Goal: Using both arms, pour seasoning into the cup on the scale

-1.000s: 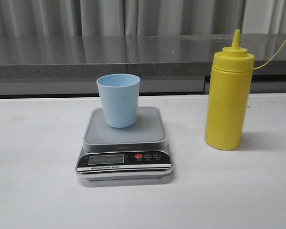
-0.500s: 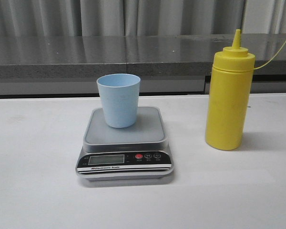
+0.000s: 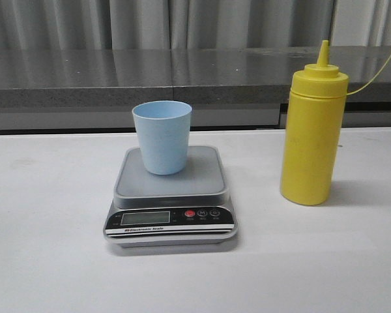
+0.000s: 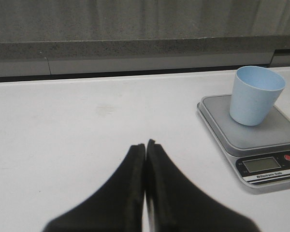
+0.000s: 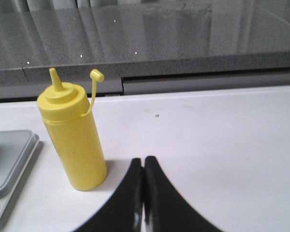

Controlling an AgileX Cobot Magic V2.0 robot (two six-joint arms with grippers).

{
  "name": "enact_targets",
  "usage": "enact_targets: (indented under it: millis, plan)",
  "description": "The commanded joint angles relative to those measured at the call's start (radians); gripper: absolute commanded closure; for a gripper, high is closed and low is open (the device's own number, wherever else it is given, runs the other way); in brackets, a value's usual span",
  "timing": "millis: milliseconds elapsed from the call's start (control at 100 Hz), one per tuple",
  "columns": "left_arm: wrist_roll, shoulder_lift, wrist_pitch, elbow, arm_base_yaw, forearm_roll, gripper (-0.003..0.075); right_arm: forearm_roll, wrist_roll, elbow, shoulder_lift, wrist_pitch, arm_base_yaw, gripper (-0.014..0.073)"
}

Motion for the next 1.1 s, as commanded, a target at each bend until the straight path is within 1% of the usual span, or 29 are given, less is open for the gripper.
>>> enact_targets:
  millis: [0, 90, 160, 230, 280, 300, 310, 350, 400, 450, 620, 770, 910, 980, 1090]
  plan:
    - [-0.009, 0.012, -0.082, -0.028, 0.002, -0.017, 0.074, 0.002, -0.003, -0.04, 0.094, -0.11, 0.002, 0.0655]
    - [-0.009, 0.012, -0.082, -0.028, 0.002, -0.017, 0.074, 0.008, -0.003, -0.04, 0.179, -0.175, 0.022, 0.0609]
    - [-0.009, 0.012, -0.082, -0.028, 0.002, -0.017, 0.074, 0.012, -0.003, -0.04, 0.237, -0.238, 0.052, 0.0517]
    - [-0.009, 0.012, -0.082, -0.028, 0.002, -0.017, 0.074, 0.012, -0.003, -0.04, 0.292, -0.301, 0.091, 0.0378]
    - [-0.009, 0.012, -0.082, -0.028, 0.002, -0.017, 0.074, 0.012, -0.003, -0.04, 0.331, -0.346, 0.125, 0.0237]
    - [-0.009, 0.012, -0.082, -0.028, 0.002, -0.017, 0.074, 0.012, -0.003, -0.04, 0.349, -0.365, 0.133, 0.02]
    - [-0.009, 0.012, -0.082, -0.028, 0.002, -0.017, 0.074, 0.012, -0.003, -0.04, 0.355, -0.371, 0.141, 0.0164]
    - [-0.009, 0.012, -0.082, -0.028, 0.002, -0.017, 0.074, 0.012, -0.003, -0.04, 0.392, -0.41, 0.165, 0.0067]
    - [-0.009, 0.012, -0.082, -0.028, 0.002, -0.017, 0.074, 0.012, -0.003, -0.04, 0.436, -0.449, 0.188, -0.002]
    - [-0.009, 0.012, -0.082, -0.028, 0.002, -0.017, 0.074, 0.012, -0.003, -0.04, 0.486, -0.484, 0.208, -0.0071]
    - [-0.009, 0.012, -0.082, -0.028, 0.002, -0.017, 0.074, 0.012, -0.003, -0.04, 0.658, -0.609, 0.263, -0.0059]
    - [-0.009, 0.012, -0.082, -0.028, 0.002, -0.017, 0.074, 0.012, -0.003, -0.04, 0.797, -0.793, 0.298, -0.0059]
    - [-0.009, 0.012, -0.082, -0.028, 0.002, -0.017, 0.074, -0.001, -0.003, -0.042, 0.934, -0.965, 0.301, -0.0059]
    - [-0.009, 0.012, -0.082, -0.028, 0.002, -0.017, 0.074, -0.015, -0.002, -0.054, 0.998, -1.005, 0.301, -0.0059]
    - [-0.009, 0.012, -0.082, -0.028, 0.002, -0.017, 0.074, -0.024, 0.01, -0.096, 1.089, -1.007, 0.301, -0.0059]
